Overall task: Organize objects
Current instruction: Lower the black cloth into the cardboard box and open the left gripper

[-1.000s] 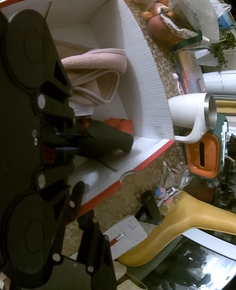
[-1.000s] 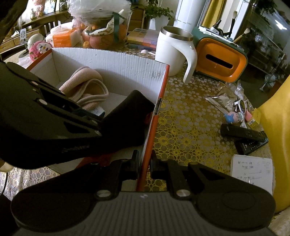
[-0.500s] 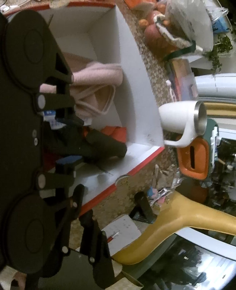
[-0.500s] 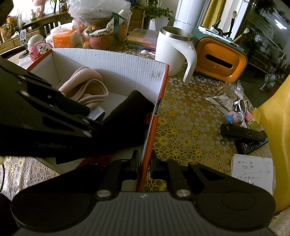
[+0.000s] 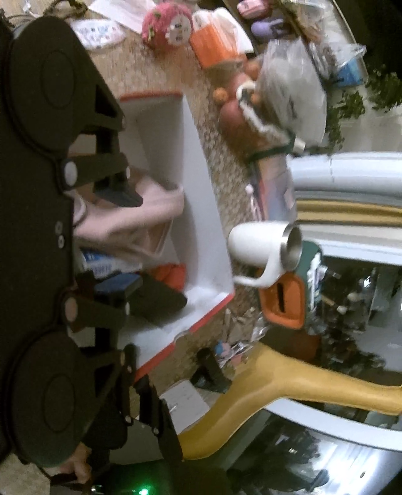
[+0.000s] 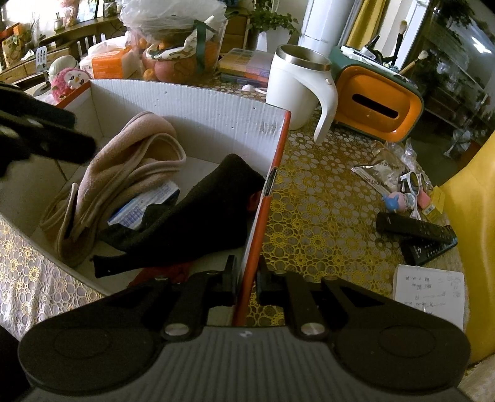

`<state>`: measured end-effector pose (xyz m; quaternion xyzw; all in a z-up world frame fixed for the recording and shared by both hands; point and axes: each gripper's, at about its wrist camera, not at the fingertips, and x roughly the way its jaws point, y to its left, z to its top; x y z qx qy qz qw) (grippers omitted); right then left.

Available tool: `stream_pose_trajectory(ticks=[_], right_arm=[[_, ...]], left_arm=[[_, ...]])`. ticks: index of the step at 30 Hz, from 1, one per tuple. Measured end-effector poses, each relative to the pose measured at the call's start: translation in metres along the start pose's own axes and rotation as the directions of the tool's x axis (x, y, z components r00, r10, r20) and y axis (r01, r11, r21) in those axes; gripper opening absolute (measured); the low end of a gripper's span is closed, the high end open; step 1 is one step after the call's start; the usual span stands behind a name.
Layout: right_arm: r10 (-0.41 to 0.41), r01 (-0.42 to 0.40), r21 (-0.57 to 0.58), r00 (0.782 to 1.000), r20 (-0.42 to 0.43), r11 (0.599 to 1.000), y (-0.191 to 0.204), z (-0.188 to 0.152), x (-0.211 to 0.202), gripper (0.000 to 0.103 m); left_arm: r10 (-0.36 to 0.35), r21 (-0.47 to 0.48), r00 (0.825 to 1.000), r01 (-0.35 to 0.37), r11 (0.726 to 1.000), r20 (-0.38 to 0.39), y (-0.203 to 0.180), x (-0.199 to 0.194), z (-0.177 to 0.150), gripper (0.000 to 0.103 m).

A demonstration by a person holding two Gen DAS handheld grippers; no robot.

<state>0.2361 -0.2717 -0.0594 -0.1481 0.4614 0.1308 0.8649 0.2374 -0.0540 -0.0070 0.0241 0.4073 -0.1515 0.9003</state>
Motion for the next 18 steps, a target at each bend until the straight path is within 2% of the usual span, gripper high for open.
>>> stream_pose_trajectory(ticks=[10, 18], right_arm=[[0.003, -0.003, -0.029, 1.000, 0.001, 1.000, 0.000, -0.001, 0.001, 0.012], [0.023, -0.021, -0.076, 0.999, 0.025, 0.997, -0.002, -0.002, 0.001, 0.012]], left_arm=[[0.088, -0.056, 0.994, -0.084, 0.995, 0.064, 0.053, -0.046, -0.014, 0.064], [0.165, -0.100, 0.985, -0.158, 0.982, 0.059, 0.092, -0.071, -0.033, 0.065]])
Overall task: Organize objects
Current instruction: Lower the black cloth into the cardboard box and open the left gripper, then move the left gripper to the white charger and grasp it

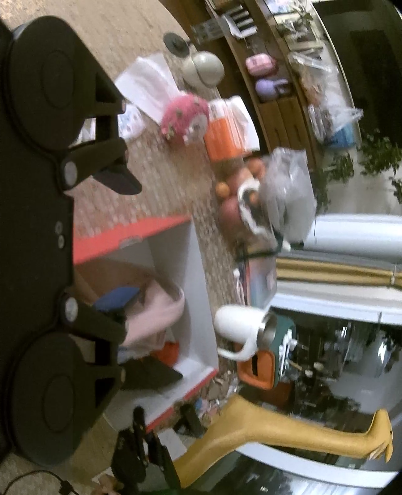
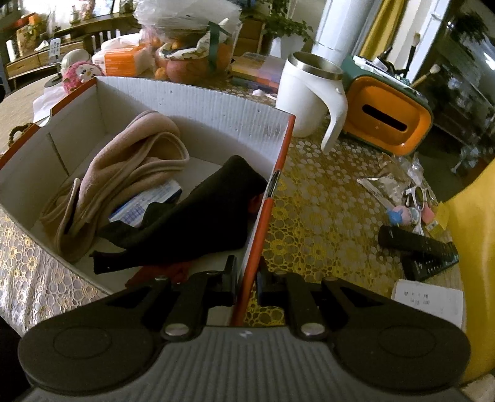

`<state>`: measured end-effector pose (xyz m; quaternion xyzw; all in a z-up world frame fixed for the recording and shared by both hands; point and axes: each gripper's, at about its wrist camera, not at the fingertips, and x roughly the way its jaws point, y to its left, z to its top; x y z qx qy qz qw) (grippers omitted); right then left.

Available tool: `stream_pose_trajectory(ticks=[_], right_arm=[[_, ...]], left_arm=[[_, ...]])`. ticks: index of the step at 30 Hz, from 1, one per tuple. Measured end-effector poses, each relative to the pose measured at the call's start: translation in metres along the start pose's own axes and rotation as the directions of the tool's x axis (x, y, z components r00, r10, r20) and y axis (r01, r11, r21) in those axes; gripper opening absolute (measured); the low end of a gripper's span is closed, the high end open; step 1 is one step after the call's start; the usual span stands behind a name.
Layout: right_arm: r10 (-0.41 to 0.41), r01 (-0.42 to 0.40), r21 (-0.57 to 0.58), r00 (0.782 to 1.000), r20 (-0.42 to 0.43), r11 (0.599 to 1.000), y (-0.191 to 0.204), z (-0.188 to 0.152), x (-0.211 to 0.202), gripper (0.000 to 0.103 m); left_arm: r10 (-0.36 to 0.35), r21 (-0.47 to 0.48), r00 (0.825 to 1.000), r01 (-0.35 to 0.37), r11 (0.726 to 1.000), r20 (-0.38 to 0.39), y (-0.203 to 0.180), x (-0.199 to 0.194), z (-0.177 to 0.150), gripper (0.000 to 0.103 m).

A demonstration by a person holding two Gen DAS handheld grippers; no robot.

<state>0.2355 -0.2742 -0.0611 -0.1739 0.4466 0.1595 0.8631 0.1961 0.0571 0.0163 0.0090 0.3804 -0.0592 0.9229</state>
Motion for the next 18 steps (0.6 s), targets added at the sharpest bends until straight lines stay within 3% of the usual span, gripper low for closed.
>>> stream_pose_trajectory(ticks=[9, 18], right_arm=[[0.019, -0.018, -0.049, 1.000, 0.018, 0.999, -0.003, 0.005, 0.005, 0.012], [0.022, -0.019, -0.093, 0.999, 0.028, 0.995, 0.008, 0.021, 0.014, 0.012]], left_arm=[[0.069, -0.049, 0.997, -0.071, 0.996, -0.024, 0.042, -0.016, -0.023, 0.071], [0.111, -0.066, 0.993, -0.114, 0.991, -0.046, 0.067, -0.016, -0.050, 0.095]])
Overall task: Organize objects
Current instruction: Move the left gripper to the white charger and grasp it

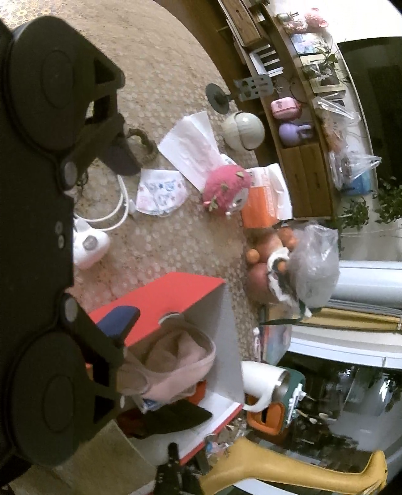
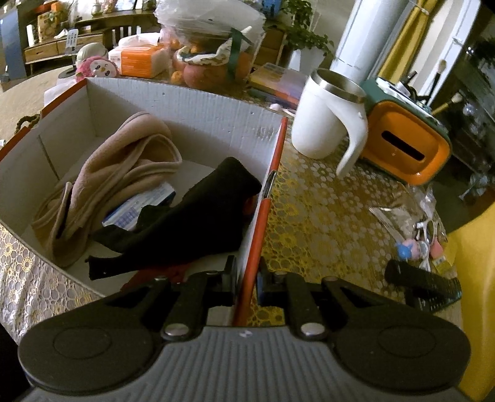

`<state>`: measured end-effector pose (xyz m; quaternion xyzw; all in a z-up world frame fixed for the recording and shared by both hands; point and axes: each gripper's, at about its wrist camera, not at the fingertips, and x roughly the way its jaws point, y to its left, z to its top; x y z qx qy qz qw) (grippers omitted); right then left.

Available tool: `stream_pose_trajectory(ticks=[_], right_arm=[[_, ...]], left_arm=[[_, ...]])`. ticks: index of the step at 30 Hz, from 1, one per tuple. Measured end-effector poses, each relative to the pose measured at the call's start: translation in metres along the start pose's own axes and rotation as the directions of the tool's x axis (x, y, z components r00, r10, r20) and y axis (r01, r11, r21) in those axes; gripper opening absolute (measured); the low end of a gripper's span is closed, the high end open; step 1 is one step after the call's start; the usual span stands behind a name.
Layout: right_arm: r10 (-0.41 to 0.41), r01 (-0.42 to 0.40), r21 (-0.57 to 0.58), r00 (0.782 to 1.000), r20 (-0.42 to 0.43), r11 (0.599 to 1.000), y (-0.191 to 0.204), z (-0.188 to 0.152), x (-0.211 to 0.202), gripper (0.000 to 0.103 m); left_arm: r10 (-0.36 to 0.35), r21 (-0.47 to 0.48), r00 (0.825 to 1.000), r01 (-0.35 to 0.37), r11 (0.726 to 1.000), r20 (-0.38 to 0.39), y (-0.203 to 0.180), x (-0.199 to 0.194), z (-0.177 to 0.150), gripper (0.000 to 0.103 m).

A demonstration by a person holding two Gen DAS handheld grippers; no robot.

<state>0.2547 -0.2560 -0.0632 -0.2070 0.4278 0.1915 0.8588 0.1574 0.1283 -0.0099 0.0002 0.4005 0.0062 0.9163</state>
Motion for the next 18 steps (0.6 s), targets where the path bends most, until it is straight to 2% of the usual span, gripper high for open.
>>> stream_pose_trajectory(ticks=[2, 8, 13, 18], right_arm=[[-0.002, 0.002, -0.012, 1.000, -0.002, 1.000, 0.003, 0.004, 0.002, 0.012], [-0.013, 0.013, -0.031, 1.000, -0.014, 0.999, 0.009, 0.012, 0.007, 0.012], [-0.015, 0.014, -0.034, 1.000, -0.016, 0.999, 0.009, 0.012, 0.007, 0.012], [-0.023, 0.022, -0.042, 0.999, -0.023, 0.999, 0.010, 0.013, 0.008, 0.012]], left_arm=[[-0.016, 0.010, 1.000, 0.016, 1.000, -0.009, 0.002, 0.004, -0.006, 0.102], [-0.029, 0.072, 0.996, 0.034, 0.997, -0.081, -0.006, 0.031, -0.031, 0.102], [-0.035, 0.133, 0.996, 0.046, 0.990, -0.084, -0.014, 0.048, -0.050, 0.102], [-0.059, 0.149, 0.995, 0.071, 0.986, -0.083, -0.017, 0.062, -0.059, 0.102]])
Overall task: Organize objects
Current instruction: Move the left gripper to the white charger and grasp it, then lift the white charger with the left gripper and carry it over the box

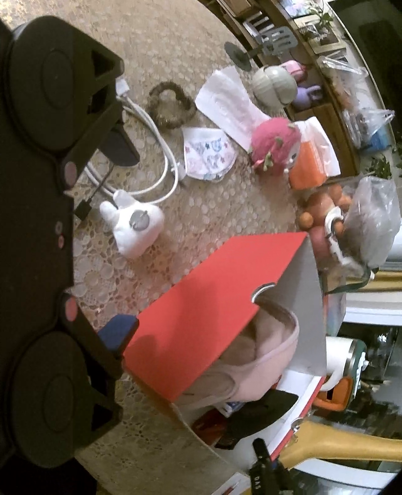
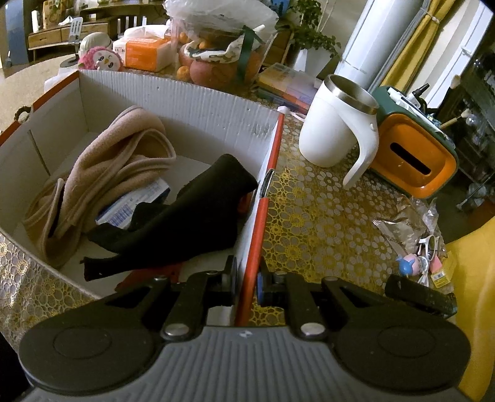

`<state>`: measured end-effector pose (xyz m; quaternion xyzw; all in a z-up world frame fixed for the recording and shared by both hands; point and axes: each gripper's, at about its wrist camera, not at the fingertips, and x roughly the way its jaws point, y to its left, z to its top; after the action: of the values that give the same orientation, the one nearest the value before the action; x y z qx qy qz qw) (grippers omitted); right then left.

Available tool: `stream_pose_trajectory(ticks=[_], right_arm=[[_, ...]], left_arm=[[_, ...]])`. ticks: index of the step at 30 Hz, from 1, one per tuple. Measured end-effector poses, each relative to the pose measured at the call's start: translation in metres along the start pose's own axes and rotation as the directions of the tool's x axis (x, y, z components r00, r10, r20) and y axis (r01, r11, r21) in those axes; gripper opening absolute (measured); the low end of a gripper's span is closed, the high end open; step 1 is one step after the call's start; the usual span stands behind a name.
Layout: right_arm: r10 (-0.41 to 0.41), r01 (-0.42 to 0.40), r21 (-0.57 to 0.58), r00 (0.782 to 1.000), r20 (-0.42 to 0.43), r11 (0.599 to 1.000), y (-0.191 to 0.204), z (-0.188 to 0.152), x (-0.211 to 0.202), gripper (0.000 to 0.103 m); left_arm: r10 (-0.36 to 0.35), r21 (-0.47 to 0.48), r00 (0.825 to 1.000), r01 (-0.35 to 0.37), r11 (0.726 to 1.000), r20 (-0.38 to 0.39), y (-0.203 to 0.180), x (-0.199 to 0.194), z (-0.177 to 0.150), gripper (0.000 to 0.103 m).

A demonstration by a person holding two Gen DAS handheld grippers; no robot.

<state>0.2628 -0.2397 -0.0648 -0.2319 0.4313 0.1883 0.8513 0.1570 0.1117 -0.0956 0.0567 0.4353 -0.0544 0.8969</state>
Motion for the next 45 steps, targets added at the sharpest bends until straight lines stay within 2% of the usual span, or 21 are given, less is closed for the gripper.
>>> stream_pose_trajectory(ticks=[6, 14, 19, 21, 25, 32, 38, 45], right_arm=[[-0.003, 0.003, 0.002, 1.000, -0.001, 1.000, -0.001, 0.000, 0.000, 0.012], [-0.001, 0.001, 0.000, 1.000, 0.000, 1.000, -0.001, -0.001, 0.000, 0.012], [-0.001, 0.001, 0.002, 1.000, 0.000, 1.000, -0.001, -0.001, 0.000, 0.012], [-0.001, 0.001, 0.002, 1.000, 0.000, 1.000, -0.001, -0.001, 0.000, 0.012], [-0.001, 0.001, 0.002, 1.000, 0.000, 1.000, -0.001, -0.001, 0.000, 0.012], [0.000, 0.000, 0.002, 1.000, 0.001, 1.000, 0.000, -0.001, 0.000, 0.012], [-0.001, 0.001, 0.000, 1.000, 0.001, 1.000, -0.001, -0.001, 0.000, 0.012], [-0.001, 0.001, 0.001, 1.000, 0.001, 1.000, 0.000, -0.001, 0.000, 0.012]], left_arm=[[0.006, -0.001, 1.000, -0.006, 1.000, -0.016, 0.001, 0.022, -0.001, 0.097], [0.024, -0.025, 0.999, -0.025, 0.999, -0.045, 0.009, 0.038, -0.002, 0.081], [0.028, -0.025, 0.998, -0.030, 0.999, -0.061, 0.009, 0.043, -0.005, 0.079], [0.018, -0.037, 0.998, -0.021, 0.999, -0.059, 0.011, 0.042, -0.005, 0.075], [0.011, -0.063, 0.999, -0.014, 0.998, -0.053, 0.013, 0.041, -0.003, 0.058], [0.006, -0.098, 0.999, -0.010, 0.995, -0.041, 0.017, 0.037, -0.001, 0.052], [0.016, -0.113, 1.000, -0.018, 0.993, -0.016, 0.018, 0.018, 0.008, 0.052], [-0.016, -0.123, 0.998, 0.024, 0.992, 0.064, 0.015, -0.022, 0.031, 0.052]])
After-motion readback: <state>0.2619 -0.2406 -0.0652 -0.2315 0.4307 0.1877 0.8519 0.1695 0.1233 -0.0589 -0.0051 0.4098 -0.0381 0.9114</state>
